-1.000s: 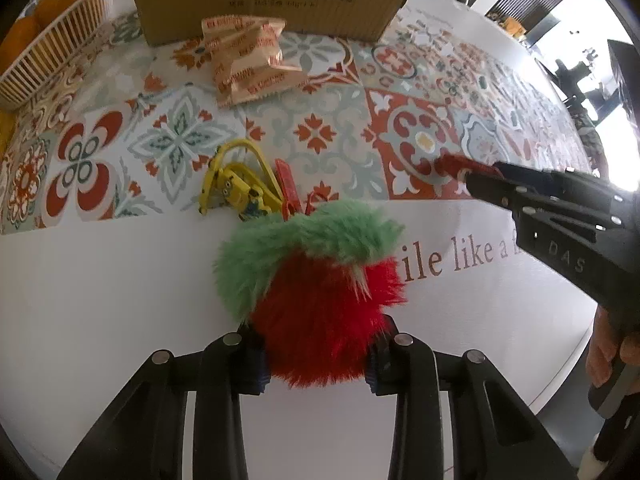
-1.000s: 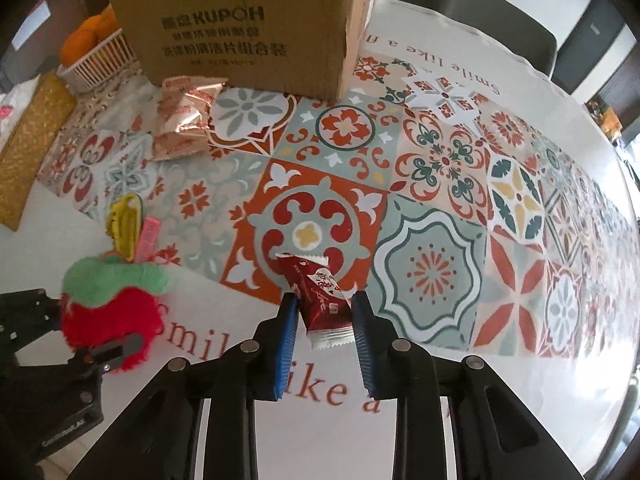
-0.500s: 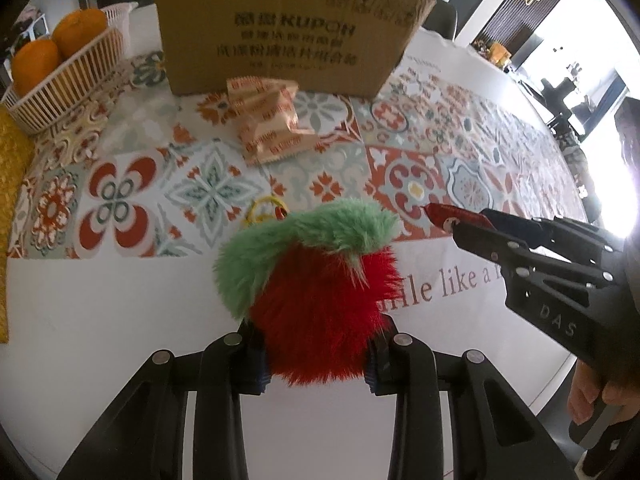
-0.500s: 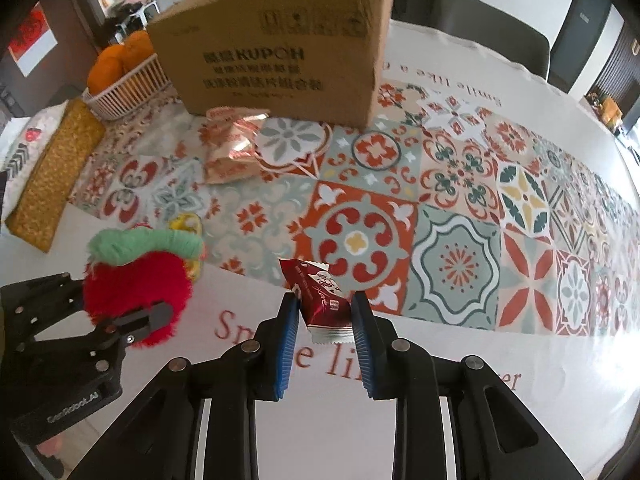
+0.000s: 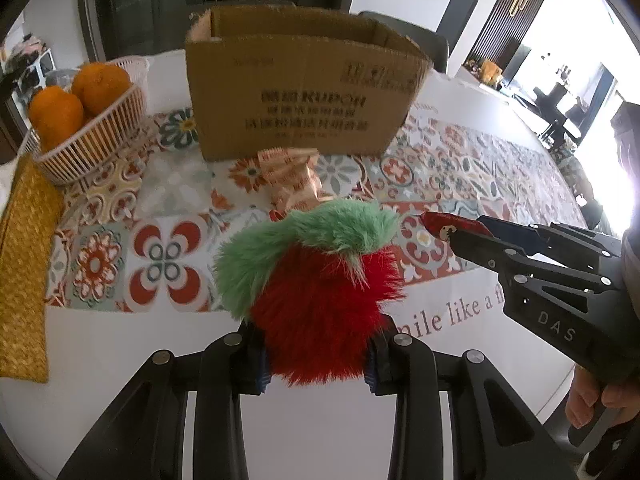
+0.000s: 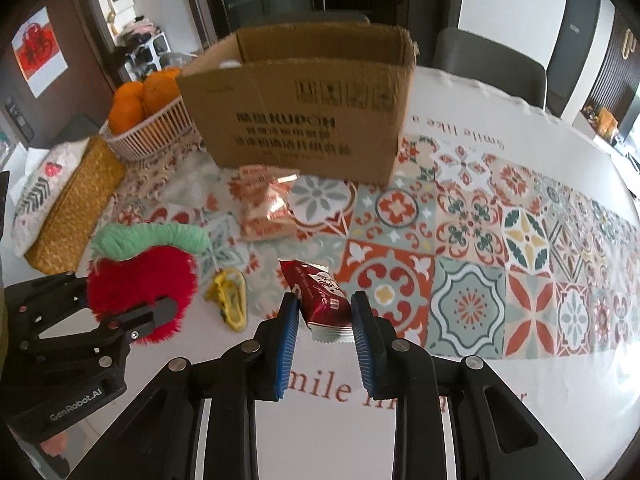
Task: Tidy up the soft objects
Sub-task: 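Carry the pompom and red packet in both grippers over the box, then open both grippers to drop the pompom and red packet into the box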
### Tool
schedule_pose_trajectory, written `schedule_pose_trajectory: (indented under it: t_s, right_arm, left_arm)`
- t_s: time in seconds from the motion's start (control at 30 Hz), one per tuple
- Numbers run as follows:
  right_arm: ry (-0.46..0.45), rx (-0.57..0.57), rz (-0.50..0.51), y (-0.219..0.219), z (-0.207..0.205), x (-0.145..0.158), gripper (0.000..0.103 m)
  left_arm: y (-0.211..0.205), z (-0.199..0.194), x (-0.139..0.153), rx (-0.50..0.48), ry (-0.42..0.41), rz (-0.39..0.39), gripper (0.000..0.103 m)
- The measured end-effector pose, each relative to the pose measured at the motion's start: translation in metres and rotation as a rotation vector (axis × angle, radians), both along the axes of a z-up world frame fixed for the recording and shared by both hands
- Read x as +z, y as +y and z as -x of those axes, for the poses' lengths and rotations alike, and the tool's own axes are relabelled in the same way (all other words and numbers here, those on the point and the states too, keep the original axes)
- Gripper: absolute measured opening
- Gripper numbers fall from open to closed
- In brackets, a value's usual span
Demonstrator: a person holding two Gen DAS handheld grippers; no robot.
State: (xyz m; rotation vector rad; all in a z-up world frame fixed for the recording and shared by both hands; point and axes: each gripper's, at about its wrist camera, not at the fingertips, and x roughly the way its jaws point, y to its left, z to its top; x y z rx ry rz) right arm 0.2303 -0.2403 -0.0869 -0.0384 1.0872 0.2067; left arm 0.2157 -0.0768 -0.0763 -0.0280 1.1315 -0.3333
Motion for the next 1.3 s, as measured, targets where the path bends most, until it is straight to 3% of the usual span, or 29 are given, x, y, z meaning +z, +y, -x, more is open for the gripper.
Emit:
schedule_pose_trajectory:
  t_s: [0.57,1.3]
  right_arm:
    - [-0.129,-0.006,-0.048,0.017,-0.013,0.047,0.028]
    - [-0.231,-0.037,-0.094,0.019,-0.066,0.092,0.028]
  left_arm:
    - [0.019,-0.02,0.044,-0.005,-0.091,0.03,0.034]
    - [0.026,-0.076,0.095,-0.006,-0.211,0.016,0.034]
